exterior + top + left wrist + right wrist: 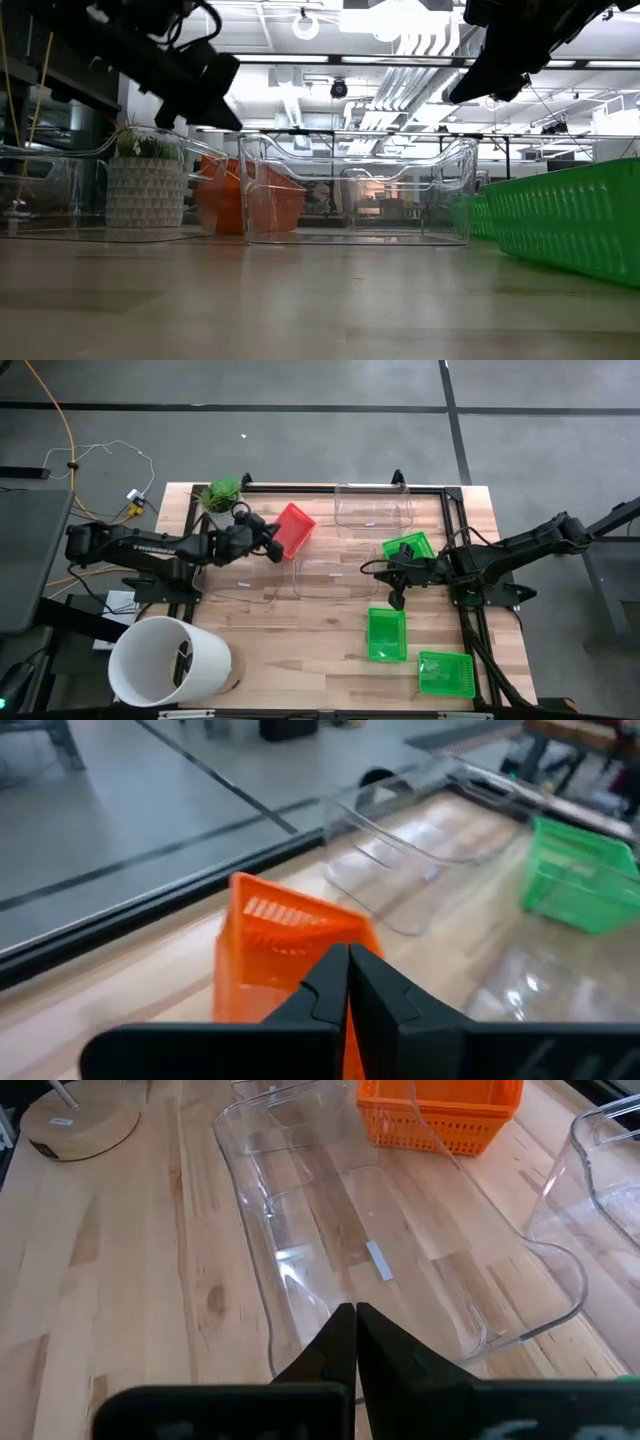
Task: Stack baskets by color
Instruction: Stack the bottom orange bin on the top orange bins, then stack the bottom left transparent bin on the bottom right transparent bin
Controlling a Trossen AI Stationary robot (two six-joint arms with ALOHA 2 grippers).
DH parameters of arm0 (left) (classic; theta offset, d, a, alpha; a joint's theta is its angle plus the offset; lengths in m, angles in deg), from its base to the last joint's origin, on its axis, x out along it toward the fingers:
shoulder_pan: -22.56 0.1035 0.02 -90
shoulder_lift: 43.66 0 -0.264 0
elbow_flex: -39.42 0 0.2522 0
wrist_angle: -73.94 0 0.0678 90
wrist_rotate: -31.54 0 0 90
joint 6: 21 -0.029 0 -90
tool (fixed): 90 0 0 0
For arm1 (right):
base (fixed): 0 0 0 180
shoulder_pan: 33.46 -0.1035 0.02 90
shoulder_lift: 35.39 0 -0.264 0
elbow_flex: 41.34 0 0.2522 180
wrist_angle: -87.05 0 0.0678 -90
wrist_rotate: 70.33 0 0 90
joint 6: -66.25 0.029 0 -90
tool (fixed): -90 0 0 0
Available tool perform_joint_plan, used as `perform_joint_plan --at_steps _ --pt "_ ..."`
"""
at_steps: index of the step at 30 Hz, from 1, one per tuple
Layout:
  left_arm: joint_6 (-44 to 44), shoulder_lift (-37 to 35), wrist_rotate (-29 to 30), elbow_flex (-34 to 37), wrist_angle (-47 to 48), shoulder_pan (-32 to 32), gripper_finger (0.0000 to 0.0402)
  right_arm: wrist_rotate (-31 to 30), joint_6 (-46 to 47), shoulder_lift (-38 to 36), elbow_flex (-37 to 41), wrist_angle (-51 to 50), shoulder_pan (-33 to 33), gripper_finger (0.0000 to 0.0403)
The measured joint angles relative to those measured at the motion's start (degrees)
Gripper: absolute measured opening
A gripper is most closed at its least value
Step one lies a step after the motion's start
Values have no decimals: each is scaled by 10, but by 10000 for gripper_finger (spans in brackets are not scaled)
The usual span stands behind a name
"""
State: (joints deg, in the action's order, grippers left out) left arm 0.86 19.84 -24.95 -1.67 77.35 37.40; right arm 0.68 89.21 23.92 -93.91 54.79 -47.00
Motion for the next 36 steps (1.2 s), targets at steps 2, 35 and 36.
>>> perform_joint_plan --at_steps 2,35,36 --pt "-5 4 2 18 -28 11 0 -1 -1 0 0 2 0 0" --pt "-109 -75 -138 26 -123 40 0 -54 -7 0 0 32 0 0" --pt "-120 -100 -154 25 -121 31 0 -57 -11 0 0 37 0 0"
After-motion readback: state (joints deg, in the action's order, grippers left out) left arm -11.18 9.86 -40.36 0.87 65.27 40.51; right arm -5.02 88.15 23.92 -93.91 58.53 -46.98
